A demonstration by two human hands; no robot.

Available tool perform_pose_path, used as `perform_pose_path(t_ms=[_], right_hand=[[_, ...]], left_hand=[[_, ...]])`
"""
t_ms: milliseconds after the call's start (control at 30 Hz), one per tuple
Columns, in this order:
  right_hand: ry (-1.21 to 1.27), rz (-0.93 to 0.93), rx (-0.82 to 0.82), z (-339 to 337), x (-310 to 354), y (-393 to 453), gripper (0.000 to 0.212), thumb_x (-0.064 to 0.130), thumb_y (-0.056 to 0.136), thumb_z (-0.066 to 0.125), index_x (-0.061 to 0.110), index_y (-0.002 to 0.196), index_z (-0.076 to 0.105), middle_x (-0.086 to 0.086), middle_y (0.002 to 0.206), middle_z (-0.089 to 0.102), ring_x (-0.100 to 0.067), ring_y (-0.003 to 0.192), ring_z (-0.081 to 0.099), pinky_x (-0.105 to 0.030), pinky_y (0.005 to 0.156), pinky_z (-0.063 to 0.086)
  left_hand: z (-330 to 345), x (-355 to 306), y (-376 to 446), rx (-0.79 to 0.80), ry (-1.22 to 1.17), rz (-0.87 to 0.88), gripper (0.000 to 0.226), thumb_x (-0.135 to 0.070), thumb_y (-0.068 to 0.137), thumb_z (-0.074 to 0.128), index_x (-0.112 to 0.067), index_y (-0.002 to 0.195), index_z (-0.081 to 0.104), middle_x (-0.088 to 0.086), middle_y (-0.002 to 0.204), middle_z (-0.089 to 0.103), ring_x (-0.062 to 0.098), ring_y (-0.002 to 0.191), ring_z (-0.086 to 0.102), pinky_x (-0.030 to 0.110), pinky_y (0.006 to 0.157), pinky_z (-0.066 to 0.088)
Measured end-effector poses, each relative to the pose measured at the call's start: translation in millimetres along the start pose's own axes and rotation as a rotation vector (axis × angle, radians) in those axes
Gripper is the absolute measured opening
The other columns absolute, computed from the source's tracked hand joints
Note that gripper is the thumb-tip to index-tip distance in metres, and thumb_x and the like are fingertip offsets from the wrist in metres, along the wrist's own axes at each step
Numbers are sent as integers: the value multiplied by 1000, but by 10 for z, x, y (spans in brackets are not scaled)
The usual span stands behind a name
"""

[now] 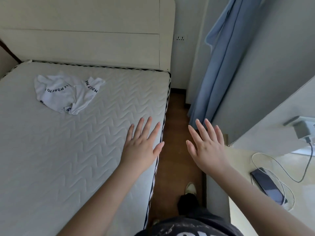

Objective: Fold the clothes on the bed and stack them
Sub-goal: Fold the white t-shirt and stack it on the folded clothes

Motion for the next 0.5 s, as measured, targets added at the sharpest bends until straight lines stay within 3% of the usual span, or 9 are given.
perform_pose_path(t_ms=[200, 333, 500], right_hand=[[24, -53, -7, -51, -415, 923, 56, 47, 99, 29, 20, 144, 48, -6, 154, 39, -28, 148, 22, -48, 121, 13], [55, -121, 11, -15, -502, 1408, 56, 45, 99, 32, 16, 144, 47, -9, 154, 38, -30, 148, 23, -50, 120, 16], [71, -227, 97, 170, -338, 2023, 58, 49, 102, 26, 20, 151, 35, -8, 158, 30, -29, 150, 14, -50, 122, 10]], left_hand=[[-191, -149, 803, -16, 13, -112, 65, -58, 97, 8, -31, 154, 25, -3, 161, 25, 19, 150, 16, 51, 121, 1], [-230, -63, 1143, -17, 7, -188, 67, -61, 93, -2, -38, 155, 7, -7, 164, 9, 16, 152, -1, 45, 118, -15], [-194, 264, 1435, -5, -29, -336, 67, -63, 90, -9, -42, 153, -8, -12, 164, -4, 12, 150, -14, 44, 117, -19]])
Point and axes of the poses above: each hand's wrist, its own y-axis towards the middle knuckle, its own z-axis out of the palm, x = y × z, the point moved 6 cm from there along y, towards the middle knuckle
